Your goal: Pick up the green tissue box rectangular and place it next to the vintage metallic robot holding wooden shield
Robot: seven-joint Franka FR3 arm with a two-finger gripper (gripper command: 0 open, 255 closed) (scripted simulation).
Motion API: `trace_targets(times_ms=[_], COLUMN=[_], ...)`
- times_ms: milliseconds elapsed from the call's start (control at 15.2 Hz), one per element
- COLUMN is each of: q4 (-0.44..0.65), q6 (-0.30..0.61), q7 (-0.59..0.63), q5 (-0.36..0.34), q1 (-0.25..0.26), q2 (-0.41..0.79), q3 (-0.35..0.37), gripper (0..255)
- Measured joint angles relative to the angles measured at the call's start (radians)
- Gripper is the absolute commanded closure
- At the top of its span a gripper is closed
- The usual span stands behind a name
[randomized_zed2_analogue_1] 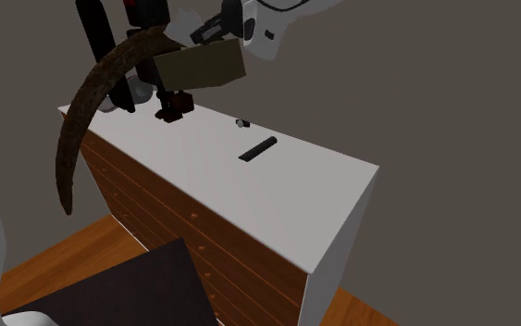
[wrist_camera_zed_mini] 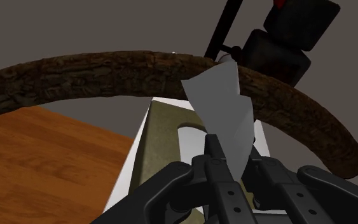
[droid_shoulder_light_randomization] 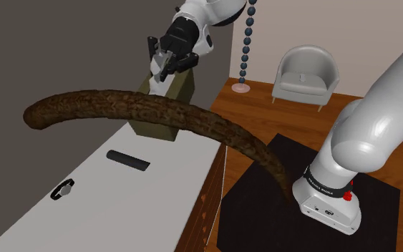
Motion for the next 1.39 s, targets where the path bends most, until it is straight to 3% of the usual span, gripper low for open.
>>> trace_targets(times_ms=[1386], q4=[0.225], q6=[-0.101], q7=[0.219], q5=[0.027], q1=[-0.003], q2=[-0.013], q3=[-0.016], gripper=[255])
